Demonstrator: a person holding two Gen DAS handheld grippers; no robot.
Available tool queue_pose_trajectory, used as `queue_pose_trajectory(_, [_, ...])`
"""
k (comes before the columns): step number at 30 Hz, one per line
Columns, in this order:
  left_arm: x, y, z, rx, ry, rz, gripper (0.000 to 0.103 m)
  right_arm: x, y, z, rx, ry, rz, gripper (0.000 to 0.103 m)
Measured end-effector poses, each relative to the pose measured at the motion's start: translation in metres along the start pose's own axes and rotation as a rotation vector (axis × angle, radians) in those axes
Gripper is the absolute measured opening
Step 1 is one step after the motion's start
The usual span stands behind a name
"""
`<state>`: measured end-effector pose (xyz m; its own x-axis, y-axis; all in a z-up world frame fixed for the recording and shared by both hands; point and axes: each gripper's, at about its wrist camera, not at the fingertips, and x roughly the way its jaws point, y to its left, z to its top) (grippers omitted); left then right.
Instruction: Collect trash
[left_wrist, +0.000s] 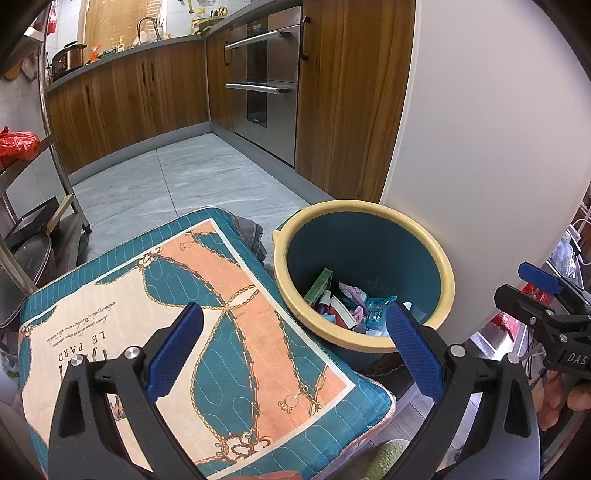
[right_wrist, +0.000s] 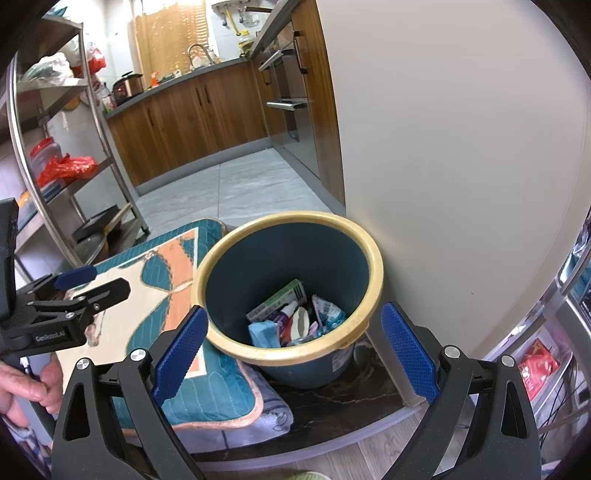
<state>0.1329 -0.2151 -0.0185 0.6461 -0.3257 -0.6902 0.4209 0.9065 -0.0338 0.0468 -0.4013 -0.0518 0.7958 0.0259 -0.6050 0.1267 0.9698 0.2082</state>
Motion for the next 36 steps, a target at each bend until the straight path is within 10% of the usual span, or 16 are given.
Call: queue_pose_trajectory(36, [0.0002, -0.0055, -0.0031, 0.018, 0.0, -0.022, 0.097, 0.0001, -0.0003, 0.0024, 0.005, 0.0, 0.003, 0.095])
